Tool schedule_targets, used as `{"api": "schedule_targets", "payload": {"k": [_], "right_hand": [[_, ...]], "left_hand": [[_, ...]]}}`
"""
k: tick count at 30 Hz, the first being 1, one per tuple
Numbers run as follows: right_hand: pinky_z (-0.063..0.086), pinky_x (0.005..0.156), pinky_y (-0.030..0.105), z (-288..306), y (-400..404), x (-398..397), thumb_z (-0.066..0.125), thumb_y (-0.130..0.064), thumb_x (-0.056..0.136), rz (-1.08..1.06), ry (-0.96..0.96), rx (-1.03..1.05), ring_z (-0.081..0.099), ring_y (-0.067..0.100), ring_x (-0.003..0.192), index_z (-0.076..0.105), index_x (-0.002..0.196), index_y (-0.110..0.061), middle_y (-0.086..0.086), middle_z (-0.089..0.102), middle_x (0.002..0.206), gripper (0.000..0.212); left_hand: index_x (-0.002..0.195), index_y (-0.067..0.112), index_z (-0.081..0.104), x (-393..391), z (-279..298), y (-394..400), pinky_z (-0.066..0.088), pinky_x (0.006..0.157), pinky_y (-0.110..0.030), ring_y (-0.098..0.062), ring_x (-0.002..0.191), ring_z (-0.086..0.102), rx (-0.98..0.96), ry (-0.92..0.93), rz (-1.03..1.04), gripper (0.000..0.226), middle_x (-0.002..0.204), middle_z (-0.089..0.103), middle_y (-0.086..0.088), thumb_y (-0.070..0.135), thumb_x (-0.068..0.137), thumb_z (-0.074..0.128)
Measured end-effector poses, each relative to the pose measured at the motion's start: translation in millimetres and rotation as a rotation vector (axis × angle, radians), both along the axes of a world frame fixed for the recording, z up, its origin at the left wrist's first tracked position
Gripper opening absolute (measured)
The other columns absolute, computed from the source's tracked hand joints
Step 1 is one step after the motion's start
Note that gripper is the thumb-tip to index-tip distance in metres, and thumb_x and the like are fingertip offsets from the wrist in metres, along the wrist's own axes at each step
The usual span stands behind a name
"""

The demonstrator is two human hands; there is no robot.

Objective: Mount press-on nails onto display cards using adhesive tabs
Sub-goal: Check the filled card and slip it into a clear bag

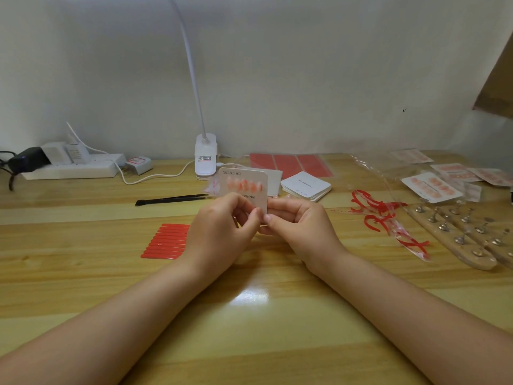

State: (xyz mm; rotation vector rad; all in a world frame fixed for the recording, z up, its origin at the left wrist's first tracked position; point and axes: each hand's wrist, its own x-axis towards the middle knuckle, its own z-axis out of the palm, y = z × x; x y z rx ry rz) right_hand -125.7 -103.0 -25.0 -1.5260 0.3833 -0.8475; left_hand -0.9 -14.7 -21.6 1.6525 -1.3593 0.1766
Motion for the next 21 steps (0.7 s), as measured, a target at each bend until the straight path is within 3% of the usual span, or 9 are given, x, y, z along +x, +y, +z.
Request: {"api": "schedule_targets", "payload": {"k": [11,16,21], "right_hand": [[0.059,0.071,0.024,2,1,-1,0.063,0.008,0.086,-0.024,-0.009,0.071,0.073,0.015,0.086,0.071,0.096,-0.014,0.003,0.076,0.094,0.025],[0.058,0.067,0.023,2,-3,-1,0.059,0.011,0.087,-0.066,-0.026,0.172,0.073,0.021,0.083,0.067,0.107,-0.004,0.012,0.075,0.094,0.026],[0.059,0.067,0.023,4,-4,-1,0.057,0.012,0.088,-0.079,-0.062,0.221,0.074,0.022,0.083,0.067,0.100,-0.010,0.009,0.076,0.093,0.027]], "left_hand": [[0.080,0.010,0.065,0,2,-1,0.048,0.060,-0.036,-0.013,0.061,0.056,0.017,0.024,-0.022,0.007,0.067,0.062,0.004,0.014,0.086,0.068],[0.075,0.013,0.061,4,4,0,0.041,0.056,-0.024,-0.007,0.056,0.049,0.039,0.155,-0.024,0.012,0.062,0.057,0.004,0.013,0.086,0.066],[0.071,0.012,0.060,11,14,1,0.044,0.054,-0.030,-0.010,0.056,0.050,-0.018,0.334,-0.014,0.012,0.062,0.058,-0.004,0.010,0.083,0.064]]}}
